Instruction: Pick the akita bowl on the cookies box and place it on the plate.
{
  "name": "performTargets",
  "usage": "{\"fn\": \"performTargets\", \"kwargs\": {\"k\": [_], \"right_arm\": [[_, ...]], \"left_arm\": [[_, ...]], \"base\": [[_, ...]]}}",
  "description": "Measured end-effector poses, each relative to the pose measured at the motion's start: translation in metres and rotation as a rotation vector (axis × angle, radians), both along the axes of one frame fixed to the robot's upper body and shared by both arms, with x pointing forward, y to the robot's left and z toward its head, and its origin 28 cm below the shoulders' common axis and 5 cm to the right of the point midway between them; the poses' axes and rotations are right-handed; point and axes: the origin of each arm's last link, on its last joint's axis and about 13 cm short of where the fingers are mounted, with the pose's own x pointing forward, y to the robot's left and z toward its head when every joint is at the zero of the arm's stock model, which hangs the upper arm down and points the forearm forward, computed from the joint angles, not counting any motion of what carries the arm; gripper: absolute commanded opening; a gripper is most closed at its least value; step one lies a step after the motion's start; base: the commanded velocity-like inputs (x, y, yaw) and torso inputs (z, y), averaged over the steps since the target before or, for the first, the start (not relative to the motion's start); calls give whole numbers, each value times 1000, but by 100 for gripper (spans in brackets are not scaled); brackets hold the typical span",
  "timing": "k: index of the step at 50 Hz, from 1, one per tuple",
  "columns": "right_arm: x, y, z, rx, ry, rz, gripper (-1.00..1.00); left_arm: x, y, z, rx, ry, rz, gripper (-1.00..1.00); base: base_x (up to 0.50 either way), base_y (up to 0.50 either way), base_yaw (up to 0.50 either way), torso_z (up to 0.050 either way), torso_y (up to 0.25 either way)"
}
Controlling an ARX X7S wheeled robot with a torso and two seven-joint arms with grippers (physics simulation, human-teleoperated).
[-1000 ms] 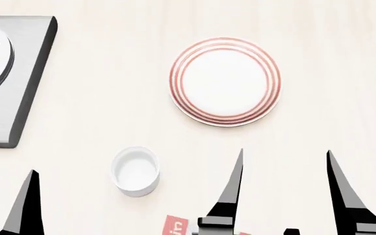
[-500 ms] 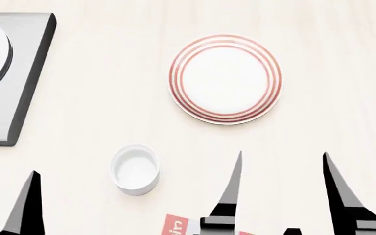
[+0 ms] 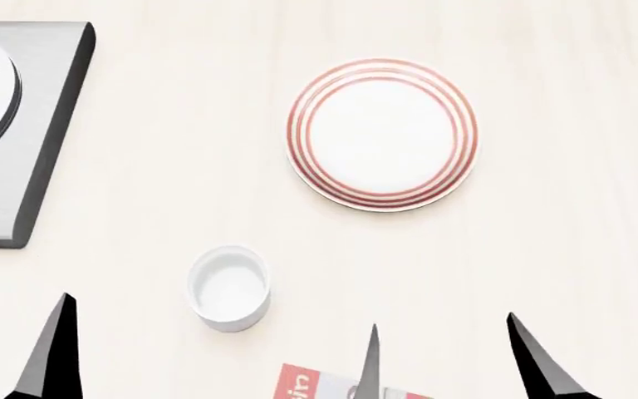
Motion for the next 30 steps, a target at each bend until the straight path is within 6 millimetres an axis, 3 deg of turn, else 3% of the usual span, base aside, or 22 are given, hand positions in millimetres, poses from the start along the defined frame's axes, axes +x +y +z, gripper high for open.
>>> {"fn": "performTargets", "kwargs": {"k": [30], "right_arm": [[-35, -3, 7, -67, 221, 33, 100]], "left_arm": [[-1, -1, -2, 0, 2, -8, 100]], "base": [[0, 0, 0, 0, 0]]}}
